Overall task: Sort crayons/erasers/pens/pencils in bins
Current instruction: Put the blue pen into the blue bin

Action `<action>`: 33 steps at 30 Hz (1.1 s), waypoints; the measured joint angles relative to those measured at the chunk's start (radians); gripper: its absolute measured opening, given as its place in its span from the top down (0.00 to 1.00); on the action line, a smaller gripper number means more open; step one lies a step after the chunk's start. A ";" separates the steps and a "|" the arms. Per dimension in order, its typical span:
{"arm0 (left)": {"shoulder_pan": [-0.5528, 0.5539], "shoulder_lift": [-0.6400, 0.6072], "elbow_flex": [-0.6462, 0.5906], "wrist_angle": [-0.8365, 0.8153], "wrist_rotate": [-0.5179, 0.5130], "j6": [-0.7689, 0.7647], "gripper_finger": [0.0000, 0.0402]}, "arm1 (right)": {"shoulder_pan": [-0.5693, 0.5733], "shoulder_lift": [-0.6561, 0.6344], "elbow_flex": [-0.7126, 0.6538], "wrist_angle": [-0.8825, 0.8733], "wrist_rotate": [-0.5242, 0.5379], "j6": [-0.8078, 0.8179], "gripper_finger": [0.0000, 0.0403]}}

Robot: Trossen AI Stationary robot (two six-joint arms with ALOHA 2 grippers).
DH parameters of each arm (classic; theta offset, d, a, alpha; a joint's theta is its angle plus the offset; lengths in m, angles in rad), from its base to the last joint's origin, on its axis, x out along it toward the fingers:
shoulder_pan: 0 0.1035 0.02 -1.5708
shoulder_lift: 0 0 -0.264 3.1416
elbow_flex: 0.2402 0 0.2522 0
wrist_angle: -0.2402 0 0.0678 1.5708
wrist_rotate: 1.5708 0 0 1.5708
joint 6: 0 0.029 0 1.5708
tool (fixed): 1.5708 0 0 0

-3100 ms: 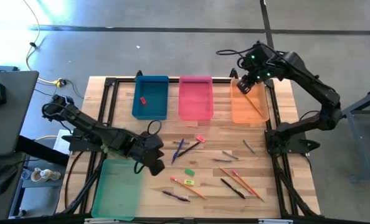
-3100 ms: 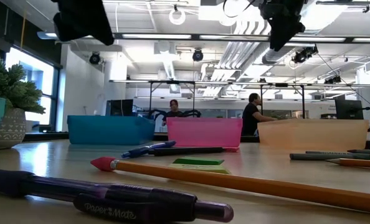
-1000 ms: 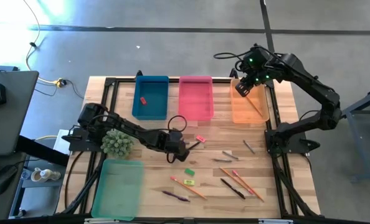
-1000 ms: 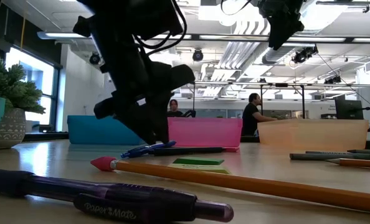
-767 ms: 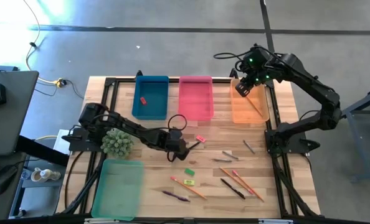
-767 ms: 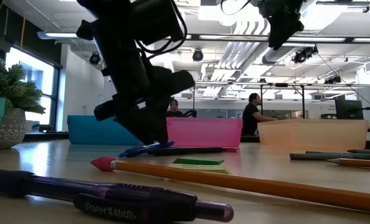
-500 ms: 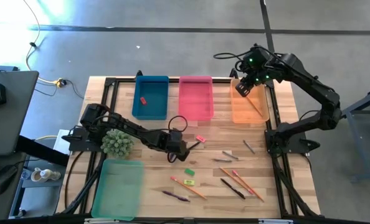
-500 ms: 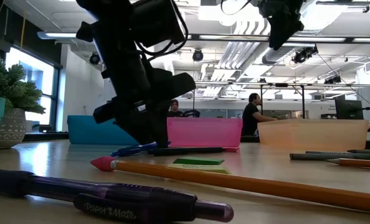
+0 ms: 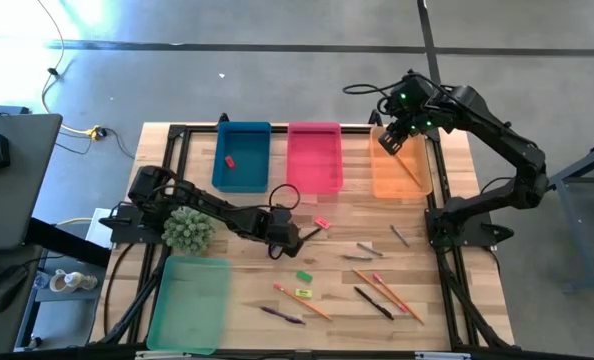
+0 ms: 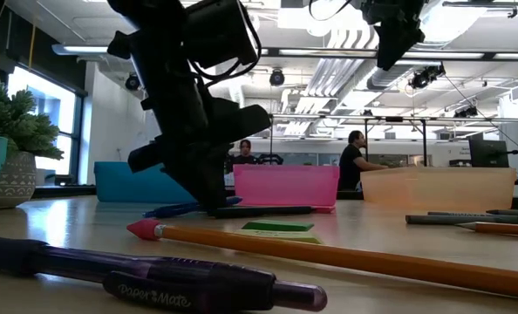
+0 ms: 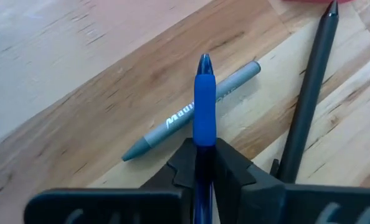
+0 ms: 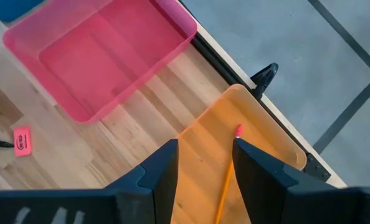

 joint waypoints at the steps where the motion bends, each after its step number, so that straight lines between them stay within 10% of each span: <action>1: 0.000 -0.003 -0.001 0.000 0.003 0.000 0.98 | 0.000 0.000 0.000 0.000 0.000 -0.005 0.64; 18: -0.042 -0.240 -0.002 -0.119 0.033 -0.009 0.96 | 0.000 0.000 0.000 0.003 0.000 -0.064 0.64; 33: -0.247 -0.539 -0.001 -0.478 -0.017 -0.417 0.96 | 0.027 0.000 0.000 0.047 -0.110 -0.067 0.64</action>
